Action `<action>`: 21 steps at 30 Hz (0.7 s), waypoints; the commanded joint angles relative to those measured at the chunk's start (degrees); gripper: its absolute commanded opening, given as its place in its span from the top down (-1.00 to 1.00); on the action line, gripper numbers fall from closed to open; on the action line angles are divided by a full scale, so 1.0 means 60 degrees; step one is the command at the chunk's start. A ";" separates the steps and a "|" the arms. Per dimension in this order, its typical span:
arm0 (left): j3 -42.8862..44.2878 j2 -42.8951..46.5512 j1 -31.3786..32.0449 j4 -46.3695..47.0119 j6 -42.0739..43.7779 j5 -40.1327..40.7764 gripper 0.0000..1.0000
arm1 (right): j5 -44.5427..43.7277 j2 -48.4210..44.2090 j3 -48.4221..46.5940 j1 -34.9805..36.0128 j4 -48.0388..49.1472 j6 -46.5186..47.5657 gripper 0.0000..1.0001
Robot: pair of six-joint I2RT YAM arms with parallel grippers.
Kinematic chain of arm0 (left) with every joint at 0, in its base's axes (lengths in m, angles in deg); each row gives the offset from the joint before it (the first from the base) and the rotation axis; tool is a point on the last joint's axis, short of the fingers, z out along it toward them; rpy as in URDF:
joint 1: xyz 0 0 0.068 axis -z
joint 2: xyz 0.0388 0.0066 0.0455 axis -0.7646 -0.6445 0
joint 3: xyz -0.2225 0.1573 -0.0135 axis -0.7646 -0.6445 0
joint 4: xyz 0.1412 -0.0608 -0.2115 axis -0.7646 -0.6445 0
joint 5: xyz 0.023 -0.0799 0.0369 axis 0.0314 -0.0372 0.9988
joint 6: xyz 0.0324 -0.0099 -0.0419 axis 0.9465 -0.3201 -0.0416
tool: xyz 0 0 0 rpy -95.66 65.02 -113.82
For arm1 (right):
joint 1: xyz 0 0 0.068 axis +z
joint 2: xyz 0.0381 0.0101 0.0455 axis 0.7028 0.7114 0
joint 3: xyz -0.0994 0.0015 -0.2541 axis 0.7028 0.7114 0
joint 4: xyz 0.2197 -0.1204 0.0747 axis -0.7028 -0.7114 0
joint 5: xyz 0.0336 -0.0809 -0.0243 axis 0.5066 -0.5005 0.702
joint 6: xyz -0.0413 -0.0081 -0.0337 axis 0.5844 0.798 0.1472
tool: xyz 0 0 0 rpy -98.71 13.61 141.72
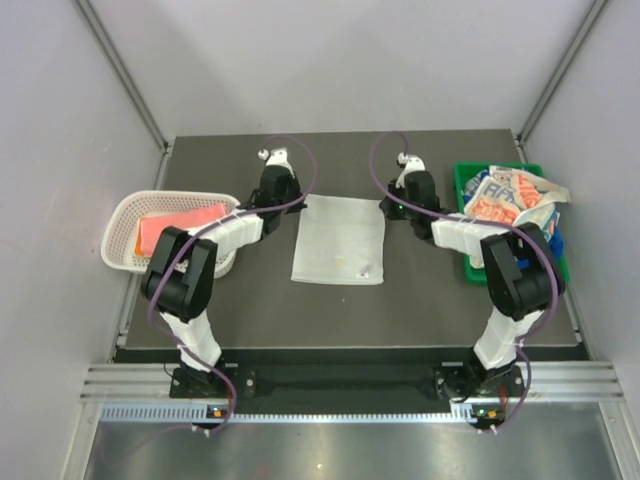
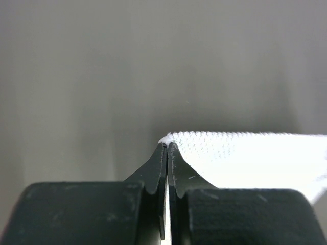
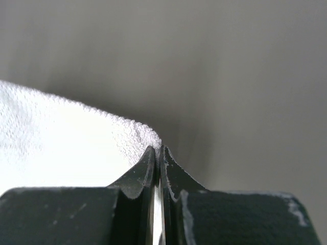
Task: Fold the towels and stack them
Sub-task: Fold the towel
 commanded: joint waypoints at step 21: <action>-0.4774 0.3869 0.0110 0.1124 -0.0743 -0.1373 1.00 | 0.0037 -0.3826 0.4860 0.0962 0.2137 -0.1577 0.99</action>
